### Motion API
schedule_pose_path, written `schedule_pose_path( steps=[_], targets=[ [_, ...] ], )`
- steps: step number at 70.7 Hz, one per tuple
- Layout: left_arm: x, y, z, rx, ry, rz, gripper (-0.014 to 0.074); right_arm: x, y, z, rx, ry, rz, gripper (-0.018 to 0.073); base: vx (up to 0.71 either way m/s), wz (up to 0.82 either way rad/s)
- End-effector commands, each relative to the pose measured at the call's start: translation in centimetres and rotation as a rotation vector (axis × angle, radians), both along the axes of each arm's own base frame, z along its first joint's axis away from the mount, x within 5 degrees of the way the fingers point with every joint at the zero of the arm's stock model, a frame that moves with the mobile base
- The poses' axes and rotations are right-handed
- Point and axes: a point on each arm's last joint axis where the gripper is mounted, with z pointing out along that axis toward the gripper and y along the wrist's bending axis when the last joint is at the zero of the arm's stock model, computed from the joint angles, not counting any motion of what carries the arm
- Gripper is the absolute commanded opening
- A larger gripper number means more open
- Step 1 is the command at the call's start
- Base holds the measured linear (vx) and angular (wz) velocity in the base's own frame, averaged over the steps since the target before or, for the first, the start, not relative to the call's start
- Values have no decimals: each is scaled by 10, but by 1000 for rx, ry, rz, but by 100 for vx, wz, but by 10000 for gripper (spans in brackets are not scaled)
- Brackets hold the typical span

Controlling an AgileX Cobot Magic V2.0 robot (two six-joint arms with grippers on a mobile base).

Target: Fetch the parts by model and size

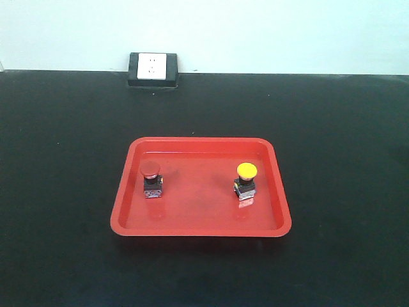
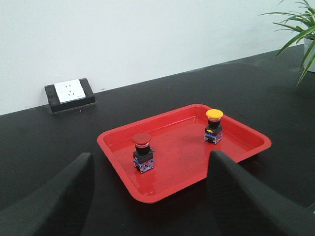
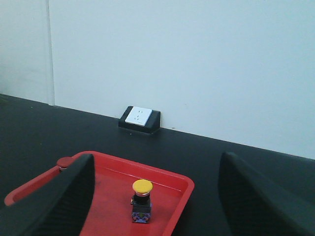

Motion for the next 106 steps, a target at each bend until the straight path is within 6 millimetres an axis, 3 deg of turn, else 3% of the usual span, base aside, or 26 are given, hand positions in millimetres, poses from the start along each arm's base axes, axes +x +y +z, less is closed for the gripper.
schedule_pose_path(
  steps=[1,8,14,19,29,83,95,106],
  targets=[
    [-1,0,13,-54,-70,-6,447,-1,-2,8,33,-115,-15,510,0,0],
    [-1,0,12,-46,-62,-7,337,-1,-2,8,34,-118,-16,484,0,0],
    [-1,0,11,-36,-43,-8,131,-1,-2,8,35,-121,-16,410,0,0],
    [-1,0,10,-29,-34,-9,-10,-1,-2,8,34,-118,-16,285,0,0],
    [-1,0,10,-31,-36,-9,-8,-1,-1,7,27,-111,-15,-17,0,0],
    [1,0,6,-25,-32,-2,-8,0,-1,6,19,-102,-13,-10,0,0],
    [9,4,0,33,-109,177,-7,0,-1,6,19,-102,-13,-10,0,0],
    [21,6,-19,14,-121,310,-7,0,-1,6,19,-102,-13,-10,0,0]
  ],
)
